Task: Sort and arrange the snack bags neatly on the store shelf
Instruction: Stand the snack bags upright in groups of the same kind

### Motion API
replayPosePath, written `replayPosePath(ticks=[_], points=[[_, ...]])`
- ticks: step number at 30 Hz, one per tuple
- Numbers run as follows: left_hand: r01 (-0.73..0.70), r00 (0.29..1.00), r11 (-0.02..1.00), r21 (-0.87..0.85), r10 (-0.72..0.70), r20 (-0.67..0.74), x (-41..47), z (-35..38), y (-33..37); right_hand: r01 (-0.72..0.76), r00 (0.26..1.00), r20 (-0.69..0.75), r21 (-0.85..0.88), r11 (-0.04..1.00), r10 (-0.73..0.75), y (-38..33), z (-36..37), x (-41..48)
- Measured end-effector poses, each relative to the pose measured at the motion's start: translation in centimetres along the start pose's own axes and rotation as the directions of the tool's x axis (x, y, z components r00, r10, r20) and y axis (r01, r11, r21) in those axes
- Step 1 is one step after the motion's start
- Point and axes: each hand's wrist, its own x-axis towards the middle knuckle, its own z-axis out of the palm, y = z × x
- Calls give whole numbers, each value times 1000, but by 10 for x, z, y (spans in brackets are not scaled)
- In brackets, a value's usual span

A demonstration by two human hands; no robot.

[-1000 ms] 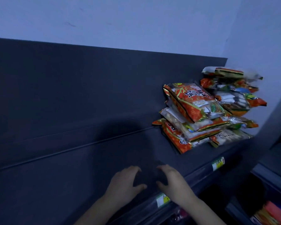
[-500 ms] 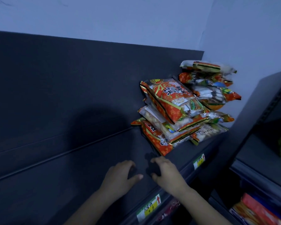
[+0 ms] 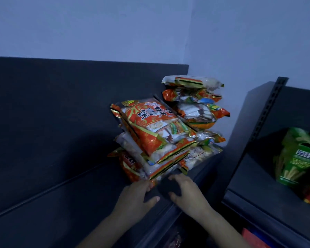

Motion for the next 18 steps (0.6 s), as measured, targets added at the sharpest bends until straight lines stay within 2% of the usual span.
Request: replayPosePath(ticks=[11, 14, 18], points=[[-40, 998, 999, -28, 39, -40, 113, 47, 100, 34, 999, -23, -65, 997, -36, 107, -70, 48], [-109, 992, 991, -82, 103, -66, 135, 41, 112, 39, 999, -36, -28, 999, -40, 116, -78, 65], [-194, 976, 980, 44, 197, -96, 166, 20, 124, 77, 994, -75, 14, 997, -76, 123, -87, 93]])
